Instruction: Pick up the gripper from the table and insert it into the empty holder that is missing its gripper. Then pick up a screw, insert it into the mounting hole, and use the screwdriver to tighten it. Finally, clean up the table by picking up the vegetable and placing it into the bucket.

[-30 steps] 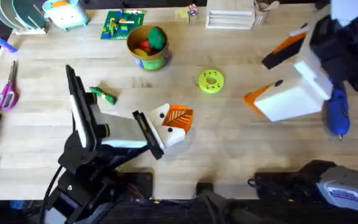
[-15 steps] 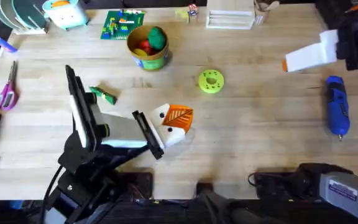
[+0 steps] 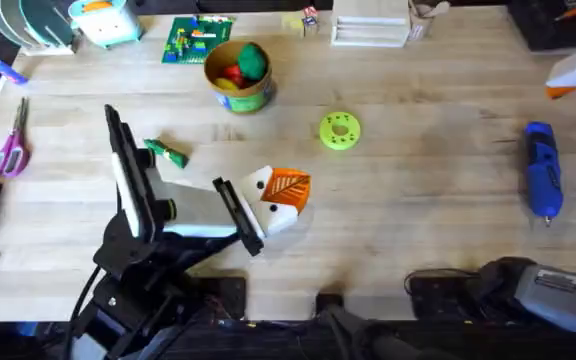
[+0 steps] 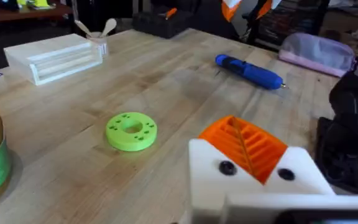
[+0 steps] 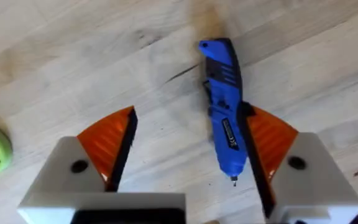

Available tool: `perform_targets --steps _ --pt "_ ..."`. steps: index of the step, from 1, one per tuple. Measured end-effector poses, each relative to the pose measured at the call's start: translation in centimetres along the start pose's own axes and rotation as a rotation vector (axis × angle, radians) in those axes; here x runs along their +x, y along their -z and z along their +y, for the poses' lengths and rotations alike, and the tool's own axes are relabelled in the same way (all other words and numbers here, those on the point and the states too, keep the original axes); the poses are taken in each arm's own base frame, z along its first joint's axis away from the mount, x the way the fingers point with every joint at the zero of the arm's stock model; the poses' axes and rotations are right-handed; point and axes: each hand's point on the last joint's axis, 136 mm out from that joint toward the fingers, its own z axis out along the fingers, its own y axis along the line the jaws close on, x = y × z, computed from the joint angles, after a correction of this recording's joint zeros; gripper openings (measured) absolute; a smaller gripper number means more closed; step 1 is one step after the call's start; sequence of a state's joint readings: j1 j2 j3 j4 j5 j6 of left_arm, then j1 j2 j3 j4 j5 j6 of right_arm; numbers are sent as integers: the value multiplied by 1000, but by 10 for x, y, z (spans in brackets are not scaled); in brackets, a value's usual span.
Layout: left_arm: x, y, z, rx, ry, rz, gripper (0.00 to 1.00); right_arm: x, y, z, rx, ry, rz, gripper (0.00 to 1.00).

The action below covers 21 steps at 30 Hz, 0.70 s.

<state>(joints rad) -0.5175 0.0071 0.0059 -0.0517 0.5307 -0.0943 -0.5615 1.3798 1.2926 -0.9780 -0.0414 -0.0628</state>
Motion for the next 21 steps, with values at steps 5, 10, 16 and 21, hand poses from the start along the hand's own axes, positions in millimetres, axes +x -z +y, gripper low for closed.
perform_targets --steps 5,10,16,21 --pt "0 0 0 -2 0 -1 6 12 -27 -10 9 116 114 992" --pt "0 0 1 -3 0 -1 6 23 -57 -23 30 194 228 992" --pt "0 0 1 -3 0 0 6 52 -93 -33 4 289 418 992" --pt "0 0 1 -3 0 0 6 54 -114 -39 5 345 447 992"
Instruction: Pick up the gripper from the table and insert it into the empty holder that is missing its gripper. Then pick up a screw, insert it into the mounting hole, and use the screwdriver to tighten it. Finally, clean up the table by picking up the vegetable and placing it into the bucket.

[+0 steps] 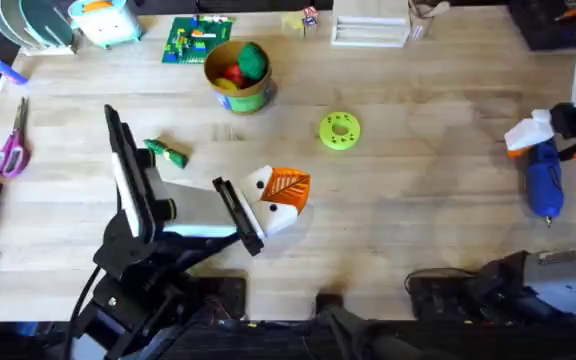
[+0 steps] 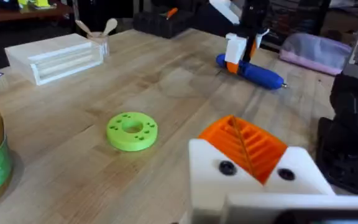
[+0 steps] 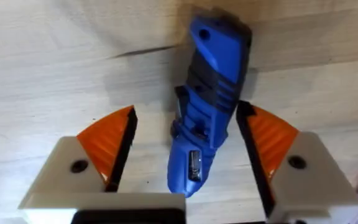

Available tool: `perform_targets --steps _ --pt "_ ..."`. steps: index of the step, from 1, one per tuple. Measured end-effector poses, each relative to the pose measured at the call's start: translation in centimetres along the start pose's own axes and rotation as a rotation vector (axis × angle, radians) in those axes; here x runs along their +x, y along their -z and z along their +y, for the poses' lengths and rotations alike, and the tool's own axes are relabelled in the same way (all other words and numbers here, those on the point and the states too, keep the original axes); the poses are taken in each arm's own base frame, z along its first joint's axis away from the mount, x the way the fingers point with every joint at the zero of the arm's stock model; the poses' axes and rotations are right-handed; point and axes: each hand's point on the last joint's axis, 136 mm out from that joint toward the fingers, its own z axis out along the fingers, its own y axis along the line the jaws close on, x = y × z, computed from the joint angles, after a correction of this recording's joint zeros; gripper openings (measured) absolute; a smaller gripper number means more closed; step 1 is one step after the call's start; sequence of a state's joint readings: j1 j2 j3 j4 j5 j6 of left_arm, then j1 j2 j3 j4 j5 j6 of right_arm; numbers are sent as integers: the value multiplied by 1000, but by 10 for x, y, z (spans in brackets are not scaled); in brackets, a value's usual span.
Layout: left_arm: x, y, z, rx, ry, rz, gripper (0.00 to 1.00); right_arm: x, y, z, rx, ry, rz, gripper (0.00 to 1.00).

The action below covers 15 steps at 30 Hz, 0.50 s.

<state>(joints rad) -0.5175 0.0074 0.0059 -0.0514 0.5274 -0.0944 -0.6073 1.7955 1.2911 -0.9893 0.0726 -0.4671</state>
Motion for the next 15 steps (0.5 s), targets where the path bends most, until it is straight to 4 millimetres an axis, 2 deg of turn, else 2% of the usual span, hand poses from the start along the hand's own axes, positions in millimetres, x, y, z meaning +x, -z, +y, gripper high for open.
perform_targets --steps 8,15 --pt "0 0 0 0 0 0 6 0 -26 -13 -14 33 35 992" --pt "0 0 0 0 0 0 6 -3 -26 -14 -14 32 22 992"
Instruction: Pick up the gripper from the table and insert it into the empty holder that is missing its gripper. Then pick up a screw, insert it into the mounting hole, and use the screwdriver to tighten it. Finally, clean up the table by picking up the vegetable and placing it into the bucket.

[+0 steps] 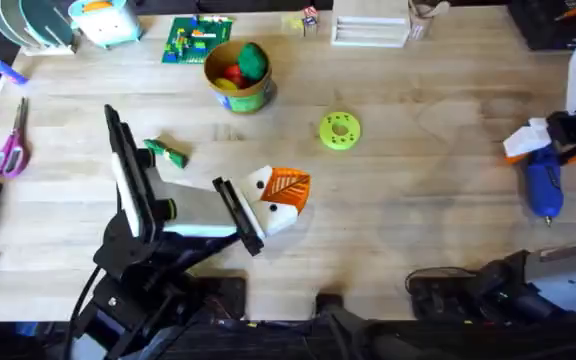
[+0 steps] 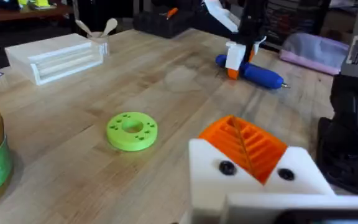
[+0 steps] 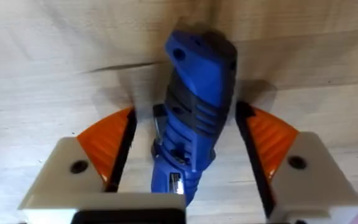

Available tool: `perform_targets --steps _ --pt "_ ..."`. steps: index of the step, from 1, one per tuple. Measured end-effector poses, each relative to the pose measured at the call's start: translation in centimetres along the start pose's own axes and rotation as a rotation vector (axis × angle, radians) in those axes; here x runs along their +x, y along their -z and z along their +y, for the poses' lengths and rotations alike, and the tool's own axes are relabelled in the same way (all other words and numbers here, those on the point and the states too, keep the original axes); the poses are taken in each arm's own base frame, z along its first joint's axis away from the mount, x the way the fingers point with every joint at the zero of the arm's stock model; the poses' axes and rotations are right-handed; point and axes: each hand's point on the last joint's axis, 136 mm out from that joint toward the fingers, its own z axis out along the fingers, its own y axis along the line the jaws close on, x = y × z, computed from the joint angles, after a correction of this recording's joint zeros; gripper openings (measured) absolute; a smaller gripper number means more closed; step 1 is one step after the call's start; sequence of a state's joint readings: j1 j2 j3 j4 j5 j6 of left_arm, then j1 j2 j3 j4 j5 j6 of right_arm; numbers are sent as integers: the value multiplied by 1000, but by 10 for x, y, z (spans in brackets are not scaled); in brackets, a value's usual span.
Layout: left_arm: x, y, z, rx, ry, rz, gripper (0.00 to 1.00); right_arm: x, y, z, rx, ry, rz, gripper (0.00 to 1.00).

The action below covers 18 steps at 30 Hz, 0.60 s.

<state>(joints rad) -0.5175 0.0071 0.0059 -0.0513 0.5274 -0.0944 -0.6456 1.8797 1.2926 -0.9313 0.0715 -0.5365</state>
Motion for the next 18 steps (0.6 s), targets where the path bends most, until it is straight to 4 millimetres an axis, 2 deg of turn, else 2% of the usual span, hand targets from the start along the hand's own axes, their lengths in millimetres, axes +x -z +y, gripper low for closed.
perform_targets --steps 14,18 --pt "0 0 0 0 0 0 6 -7 0 -3 0 -4 -37 910" --pt "0 0 0 0 0 0 6 -10 0 -4 2 -5 -52 839"
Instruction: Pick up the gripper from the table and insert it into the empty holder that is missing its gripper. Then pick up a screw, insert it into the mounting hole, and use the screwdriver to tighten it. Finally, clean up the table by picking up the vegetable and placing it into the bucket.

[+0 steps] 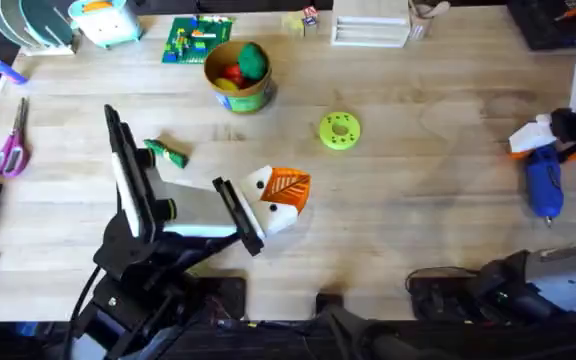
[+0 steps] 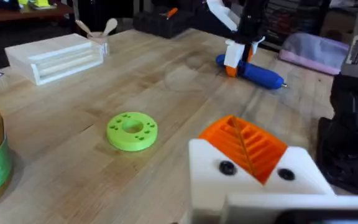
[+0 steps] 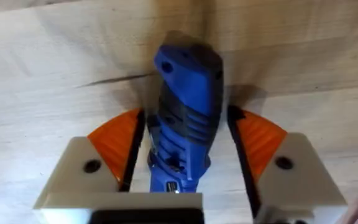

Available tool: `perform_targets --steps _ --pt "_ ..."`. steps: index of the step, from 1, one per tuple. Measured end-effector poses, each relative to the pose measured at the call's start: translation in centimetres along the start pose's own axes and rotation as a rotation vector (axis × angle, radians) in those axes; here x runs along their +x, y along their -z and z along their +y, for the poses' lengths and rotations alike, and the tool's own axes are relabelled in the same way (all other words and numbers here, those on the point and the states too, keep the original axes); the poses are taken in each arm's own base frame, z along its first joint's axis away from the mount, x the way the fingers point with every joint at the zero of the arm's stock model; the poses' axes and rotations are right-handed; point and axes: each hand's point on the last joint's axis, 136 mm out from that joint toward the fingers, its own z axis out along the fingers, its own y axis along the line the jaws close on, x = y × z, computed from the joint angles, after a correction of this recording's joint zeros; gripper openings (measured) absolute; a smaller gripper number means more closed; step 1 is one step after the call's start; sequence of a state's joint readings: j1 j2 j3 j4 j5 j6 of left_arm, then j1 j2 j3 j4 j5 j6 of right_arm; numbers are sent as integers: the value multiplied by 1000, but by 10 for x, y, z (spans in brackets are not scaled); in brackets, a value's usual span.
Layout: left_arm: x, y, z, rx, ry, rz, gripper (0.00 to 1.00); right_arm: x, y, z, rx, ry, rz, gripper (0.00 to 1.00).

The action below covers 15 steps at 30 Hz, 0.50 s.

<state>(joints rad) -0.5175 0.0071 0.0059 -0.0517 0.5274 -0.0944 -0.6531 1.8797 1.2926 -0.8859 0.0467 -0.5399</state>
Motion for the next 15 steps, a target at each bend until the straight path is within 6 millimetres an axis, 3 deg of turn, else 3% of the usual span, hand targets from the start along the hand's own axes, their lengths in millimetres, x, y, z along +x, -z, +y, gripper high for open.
perform_targets --steps 4,10,12,15 --pt "0 0 0 0 0 0 6 -3 0 -2 2 -4 -17 744" --pt "0 0 0 0 0 0 6 -6 0 -3 6 -5 -30 492" --pt "0 0 0 0 0 0 6 -7 0 -5 11 -6 -33 392" --pt "0 0 0 0 0 0 6 -8 0 -9 29 -5 -34 139"
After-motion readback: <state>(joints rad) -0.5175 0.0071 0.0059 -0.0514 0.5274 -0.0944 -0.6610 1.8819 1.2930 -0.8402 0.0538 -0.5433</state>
